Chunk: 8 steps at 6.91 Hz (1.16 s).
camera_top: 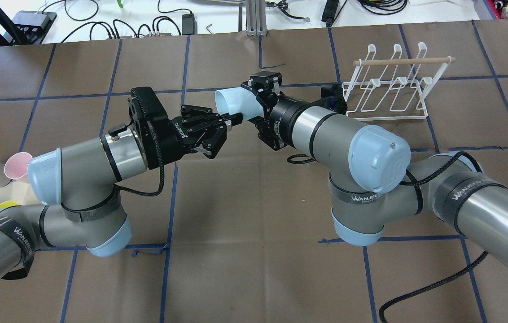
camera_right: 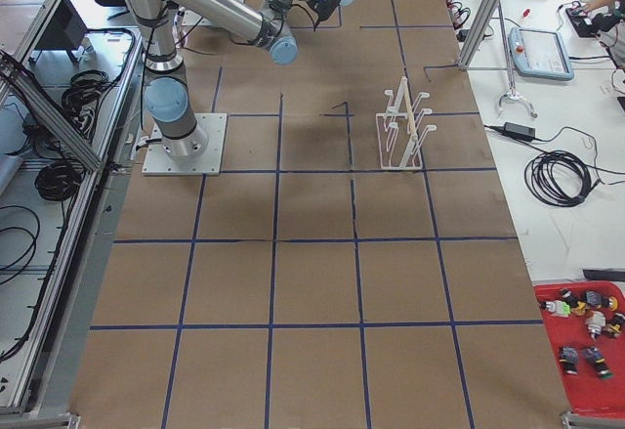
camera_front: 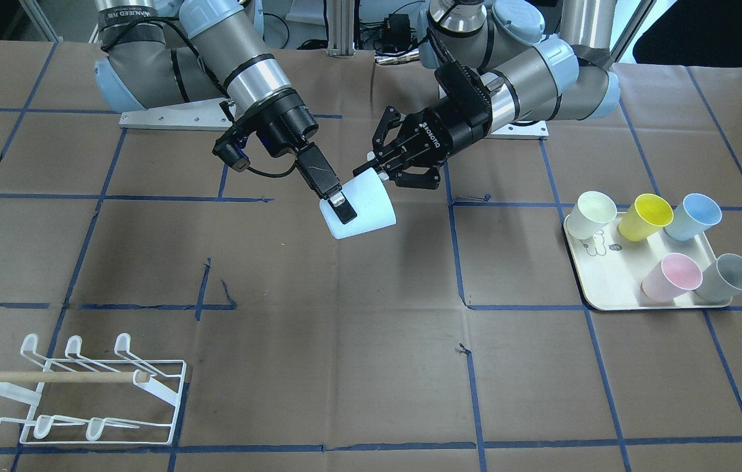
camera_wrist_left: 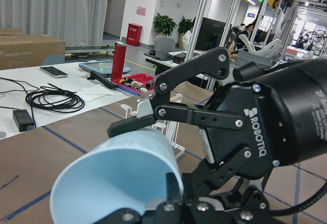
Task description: Transfer IKEA cup to right arm and place on rack
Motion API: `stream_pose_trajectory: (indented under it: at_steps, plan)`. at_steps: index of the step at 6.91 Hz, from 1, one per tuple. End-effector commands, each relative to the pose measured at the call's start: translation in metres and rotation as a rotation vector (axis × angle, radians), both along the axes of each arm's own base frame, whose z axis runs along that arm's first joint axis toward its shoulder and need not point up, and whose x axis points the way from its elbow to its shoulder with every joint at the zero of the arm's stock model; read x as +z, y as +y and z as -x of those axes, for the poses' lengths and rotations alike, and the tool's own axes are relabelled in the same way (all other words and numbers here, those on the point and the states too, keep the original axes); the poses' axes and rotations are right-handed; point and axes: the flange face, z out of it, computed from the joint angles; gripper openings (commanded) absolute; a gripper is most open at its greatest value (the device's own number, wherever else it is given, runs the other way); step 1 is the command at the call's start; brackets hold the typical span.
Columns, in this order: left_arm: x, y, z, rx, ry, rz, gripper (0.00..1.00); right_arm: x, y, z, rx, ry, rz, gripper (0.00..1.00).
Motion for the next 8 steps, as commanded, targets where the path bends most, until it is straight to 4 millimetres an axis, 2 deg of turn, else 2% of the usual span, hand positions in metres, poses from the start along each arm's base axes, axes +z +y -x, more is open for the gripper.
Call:
stream_pose_trajectory:
  at_steps: [1,2,4,5,6,8]
  plan:
    - [0.007,0.002,0.0,0.029,0.029,-0.044,0.71,0.0,0.0,0.0,0.003,-0.002,0.0,0.5]
    - [0.005,0.0,-0.001,0.039,0.039,-0.049,0.99,0.0,0.0,-0.001,0.007,-0.004,-0.002,0.49]
    - [0.008,-0.002,-0.009,0.114,0.034,-0.045,0.99,0.004,-0.005,-0.002,0.012,-0.003,0.015,0.41]
    - [0.009,-0.006,-0.021,0.148,0.033,-0.04,1.0,0.003,-0.017,0.0,0.005,-0.002,0.024,0.32]
    - [0.01,-0.013,-0.047,0.208,0.037,-0.038,1.0,-0.007,-0.032,0.003,-0.008,0.003,0.014,0.3]
    - [0.007,-0.03,-0.073,0.361,-0.006,-0.099,1.0,-0.006,-0.069,0.049,-0.06,0.086,0.12,0.28]
